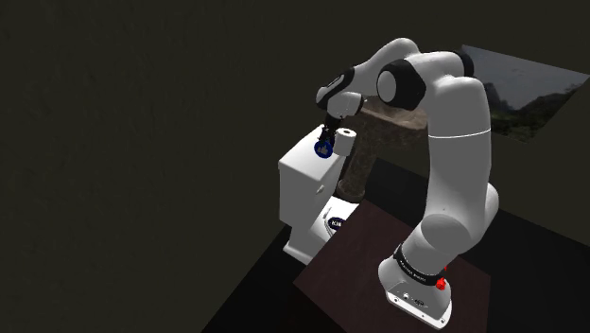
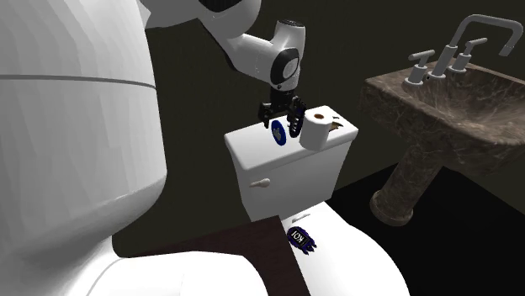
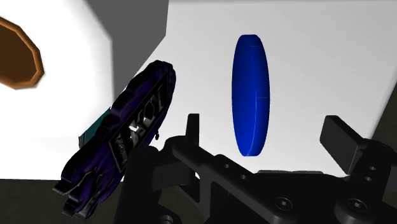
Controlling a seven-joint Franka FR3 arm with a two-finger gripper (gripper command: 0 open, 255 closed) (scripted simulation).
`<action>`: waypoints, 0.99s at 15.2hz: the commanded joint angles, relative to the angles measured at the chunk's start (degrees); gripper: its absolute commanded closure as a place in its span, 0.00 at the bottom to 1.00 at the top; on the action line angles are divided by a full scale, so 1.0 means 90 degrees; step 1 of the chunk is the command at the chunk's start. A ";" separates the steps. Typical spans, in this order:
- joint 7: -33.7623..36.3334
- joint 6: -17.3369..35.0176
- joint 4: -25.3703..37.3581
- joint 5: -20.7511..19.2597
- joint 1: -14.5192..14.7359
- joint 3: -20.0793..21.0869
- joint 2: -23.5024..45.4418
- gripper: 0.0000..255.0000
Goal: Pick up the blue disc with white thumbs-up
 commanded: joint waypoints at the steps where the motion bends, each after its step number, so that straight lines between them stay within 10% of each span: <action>1: -0.0044 0.0064 0.0006 0.0048 -0.0033 0.0034 0.0073 0.00; 2: -0.0043 0.0064 0.0007 0.0048 -0.0033 0.0034 0.0074 0.00; 3: -0.0040 0.0058 0.0016 0.0047 -0.0033 0.0034 0.0077 1.00; 15: 0.0039 -0.0101 0.0010 -0.0065 0.0026 -0.0050 -0.0100 1.00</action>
